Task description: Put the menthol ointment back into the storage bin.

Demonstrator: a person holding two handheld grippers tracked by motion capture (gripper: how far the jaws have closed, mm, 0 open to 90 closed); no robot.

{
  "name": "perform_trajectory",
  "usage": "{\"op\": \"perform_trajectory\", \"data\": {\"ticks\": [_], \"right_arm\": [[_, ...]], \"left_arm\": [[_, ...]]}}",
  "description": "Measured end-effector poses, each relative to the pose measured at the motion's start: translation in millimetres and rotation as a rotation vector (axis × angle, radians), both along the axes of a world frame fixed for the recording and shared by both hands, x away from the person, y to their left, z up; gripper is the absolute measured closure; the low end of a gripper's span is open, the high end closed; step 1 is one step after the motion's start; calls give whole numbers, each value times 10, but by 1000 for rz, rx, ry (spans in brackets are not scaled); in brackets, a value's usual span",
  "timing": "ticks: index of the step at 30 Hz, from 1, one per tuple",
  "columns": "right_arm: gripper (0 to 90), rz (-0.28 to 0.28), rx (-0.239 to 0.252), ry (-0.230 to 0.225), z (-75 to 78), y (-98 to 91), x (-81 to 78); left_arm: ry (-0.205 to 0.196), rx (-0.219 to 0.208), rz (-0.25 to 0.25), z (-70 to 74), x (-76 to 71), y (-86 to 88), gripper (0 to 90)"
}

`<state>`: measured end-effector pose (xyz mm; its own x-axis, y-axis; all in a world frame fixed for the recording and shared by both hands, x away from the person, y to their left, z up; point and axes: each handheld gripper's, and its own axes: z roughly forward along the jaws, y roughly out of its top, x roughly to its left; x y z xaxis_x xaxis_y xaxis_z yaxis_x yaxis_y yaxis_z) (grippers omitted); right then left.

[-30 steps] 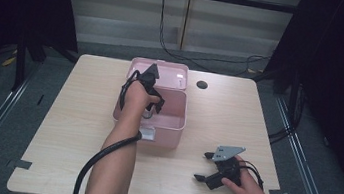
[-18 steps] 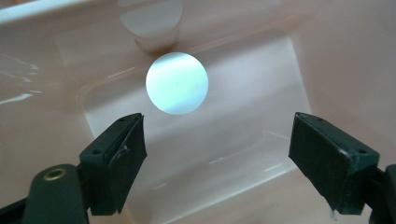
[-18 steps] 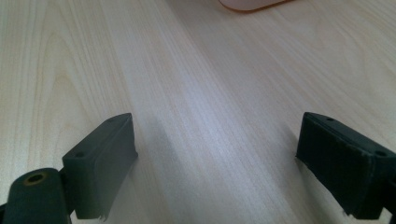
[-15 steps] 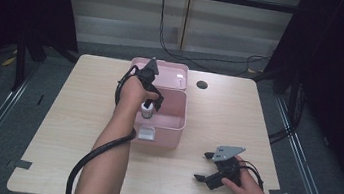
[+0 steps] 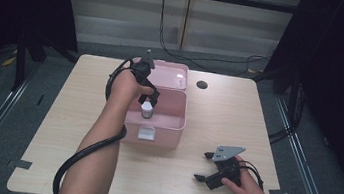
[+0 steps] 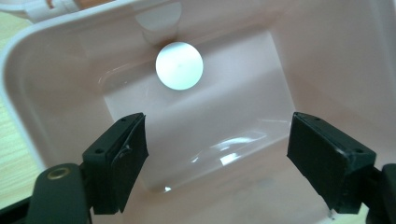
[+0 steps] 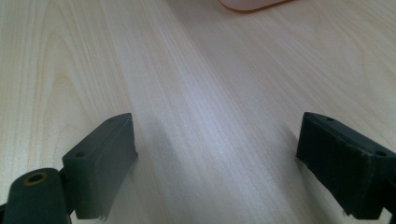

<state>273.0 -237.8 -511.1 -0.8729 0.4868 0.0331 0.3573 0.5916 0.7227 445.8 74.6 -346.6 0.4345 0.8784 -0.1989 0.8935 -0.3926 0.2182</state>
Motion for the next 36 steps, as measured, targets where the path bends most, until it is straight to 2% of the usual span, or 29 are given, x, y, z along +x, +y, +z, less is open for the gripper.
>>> {"op": "perform_trajectory", "data": {"ticks": [9,16,29,36], "right_arm": [[110,1,0,0,0,-1,1],[110,0,1,0,0,-1,1],[110,1,0,0,0,-2,2],[110,1,0,0,0,-2,1]], "left_arm": [[-10,-2,-8,161,-77,96,196],[-16,-8,-6,262,-147,240,196],[-31,-35,40,325,-297,608,196],[-34,-34,53,357,-369,757,196]]}}
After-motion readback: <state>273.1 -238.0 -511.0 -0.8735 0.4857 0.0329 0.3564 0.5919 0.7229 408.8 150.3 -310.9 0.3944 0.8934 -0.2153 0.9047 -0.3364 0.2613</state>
